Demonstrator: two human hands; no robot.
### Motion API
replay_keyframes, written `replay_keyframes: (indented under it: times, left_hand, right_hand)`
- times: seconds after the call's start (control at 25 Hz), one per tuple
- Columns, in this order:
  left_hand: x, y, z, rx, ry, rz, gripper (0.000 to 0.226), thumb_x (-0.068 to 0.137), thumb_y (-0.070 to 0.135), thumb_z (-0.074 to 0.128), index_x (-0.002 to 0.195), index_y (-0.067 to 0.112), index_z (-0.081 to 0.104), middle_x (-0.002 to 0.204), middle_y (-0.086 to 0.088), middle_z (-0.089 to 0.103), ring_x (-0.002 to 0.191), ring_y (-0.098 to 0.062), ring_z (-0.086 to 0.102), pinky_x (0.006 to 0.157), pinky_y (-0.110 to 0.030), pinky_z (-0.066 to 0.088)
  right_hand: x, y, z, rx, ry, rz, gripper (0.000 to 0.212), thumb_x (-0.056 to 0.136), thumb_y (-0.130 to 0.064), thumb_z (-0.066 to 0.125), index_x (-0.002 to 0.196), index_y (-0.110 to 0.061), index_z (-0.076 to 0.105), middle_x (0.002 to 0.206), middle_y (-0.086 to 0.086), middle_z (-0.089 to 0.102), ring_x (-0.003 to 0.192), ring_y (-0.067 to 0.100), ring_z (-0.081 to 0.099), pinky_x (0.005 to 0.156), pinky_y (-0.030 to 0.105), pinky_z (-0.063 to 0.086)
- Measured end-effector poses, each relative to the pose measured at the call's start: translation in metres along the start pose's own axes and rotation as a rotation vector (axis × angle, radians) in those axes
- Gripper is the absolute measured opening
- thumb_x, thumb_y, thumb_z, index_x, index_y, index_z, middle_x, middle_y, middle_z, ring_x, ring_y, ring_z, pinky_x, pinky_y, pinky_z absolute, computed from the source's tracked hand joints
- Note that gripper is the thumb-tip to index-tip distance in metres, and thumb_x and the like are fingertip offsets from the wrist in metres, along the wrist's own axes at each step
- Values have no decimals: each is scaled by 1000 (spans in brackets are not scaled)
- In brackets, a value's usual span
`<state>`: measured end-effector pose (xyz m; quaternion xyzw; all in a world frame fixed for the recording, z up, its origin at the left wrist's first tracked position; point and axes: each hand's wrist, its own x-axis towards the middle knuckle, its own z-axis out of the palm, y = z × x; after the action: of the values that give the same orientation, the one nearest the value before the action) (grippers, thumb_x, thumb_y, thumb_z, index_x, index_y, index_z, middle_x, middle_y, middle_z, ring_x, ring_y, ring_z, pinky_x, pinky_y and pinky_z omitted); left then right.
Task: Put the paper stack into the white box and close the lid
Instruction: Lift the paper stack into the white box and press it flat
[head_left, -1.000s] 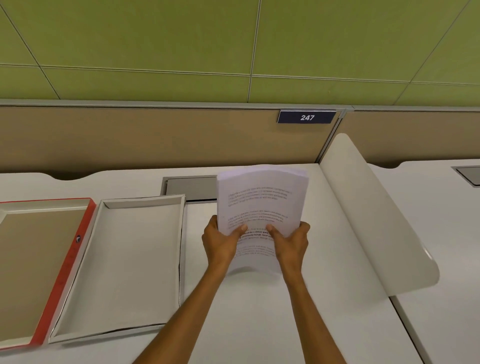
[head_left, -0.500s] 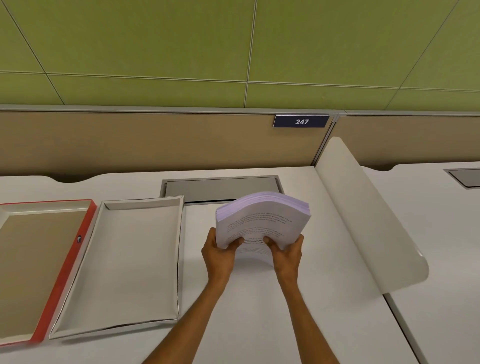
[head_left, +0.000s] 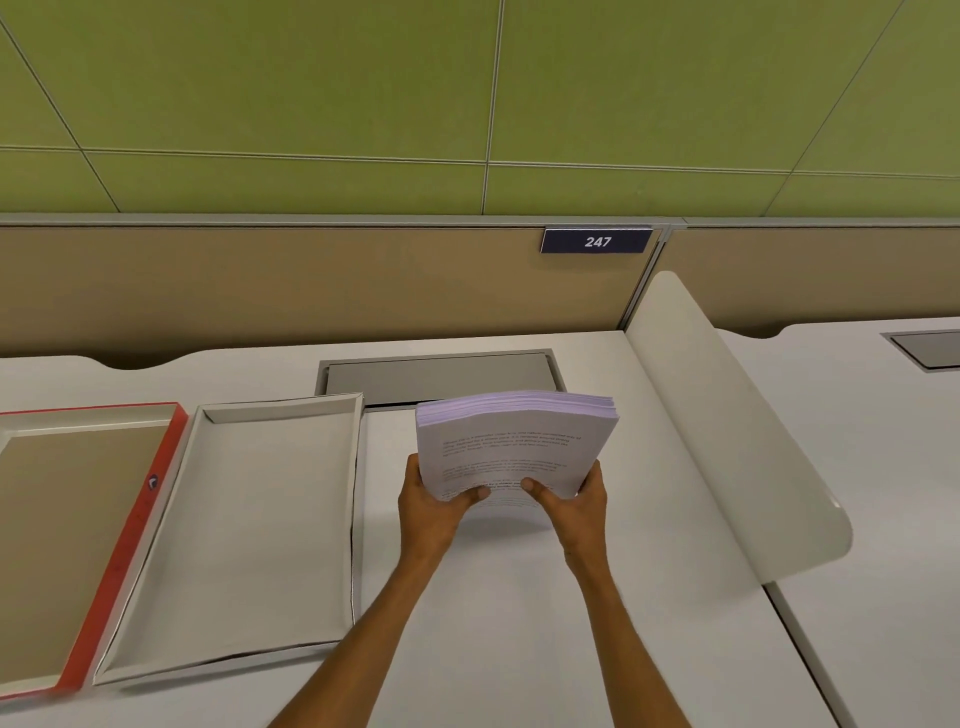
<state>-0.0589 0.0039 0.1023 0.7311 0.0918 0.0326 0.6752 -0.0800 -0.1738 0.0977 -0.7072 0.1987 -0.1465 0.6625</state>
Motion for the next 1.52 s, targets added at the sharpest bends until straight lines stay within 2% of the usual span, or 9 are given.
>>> replay_keyframes:
  times: [0.08, 0.32, 0.44, 0.52, 0.6, 0.76, 0.92, 1.16, 1.52]
  left_hand:
    - [-2, 3, 6, -14, 40, 1, 69, 67, 13, 87, 106, 48, 43, 104, 18, 57, 95, -6, 58, 77, -11, 52]
    - [4, -1, 7, 41, 55, -16, 56, 71, 15, 84, 102, 45, 48, 101, 9, 63, 95, -14, 63, 75, -25, 59]
    - [11, 7, 5, 162, 25, -38, 48, 73, 26, 83, 109, 26, 51, 105, 1, 64, 88, -19, 67, 64, -24, 61]
    - [18, 17, 3, 234, 21, -55, 52, 73, 29, 83, 113, 17, 52, 106, 0, 65, 81, -14, 65, 56, -14, 53]
    - [25, 25, 1, 298, 31, -89, 57, 71, 29, 85, 115, 11, 53, 107, -1, 65, 83, -17, 65, 56, -13, 47]
    - [35, 26, -5, 418, 21, -181, 60, 71, 33, 84, 116, 9, 55, 116, -9, 68, 97, -27, 69, 65, -26, 51]
    - [40, 18, -19, 441, -3, -240, 56, 70, 35, 84, 114, 10, 59, 115, -9, 70, 95, -27, 70, 69, -34, 58]
    - [42, 11, -51, 415, 4, -286, 46, 72, 31, 84, 108, 10, 64, 112, -9, 72, 79, -20, 64, 53, -23, 49]
    - [49, -7, -130, 416, 32, -336, 42, 73, 30, 83, 106, 10, 67, 110, -12, 73, 76, -21, 66, 56, -26, 52]
  right_hand:
    - [-4, -1, 11, 18, 60, 9, 80, 62, -17, 92, 127, -30, 46, 113, -9, 62, 104, 8, 61, 82, 21, 57]
    - [-3, -11, 21, 16, 133, 36, 63, 69, -6, 85, 116, -21, 45, 104, -9, 61, 99, 7, 60, 66, 8, 53]
    - [4, -17, 24, -56, 125, 102, 58, 73, -13, 83, 114, -15, 42, 107, 2, 61, 93, 15, 63, 60, 13, 55]
    - [8, -24, 27, -149, 126, 147, 62, 71, -22, 85, 115, -13, 42, 111, 7, 62, 95, 23, 65, 71, 28, 59]
    - [13, -32, 28, -309, 127, 182, 67, 68, -29, 87, 115, -11, 44, 113, 9, 63, 100, 29, 66, 79, 38, 58]
    - [19, -42, 31, -526, 43, 240, 69, 68, -37, 86, 118, -9, 46, 117, 10, 64, 102, 30, 66, 79, 39, 55]
    - [14, -40, 40, -555, -22, 260, 62, 72, -36, 83, 114, -10, 47, 117, 11, 65, 98, 29, 68, 79, 41, 58]
    - [-3, -44, 69, -566, -82, 252, 60, 73, -33, 83, 113, -8, 46, 118, 11, 65, 100, 28, 67, 75, 37, 56]
    - [-42, -42, 140, -589, -167, 273, 58, 77, -32, 80, 115, -6, 45, 121, 11, 63, 104, 29, 66, 71, 32, 52]
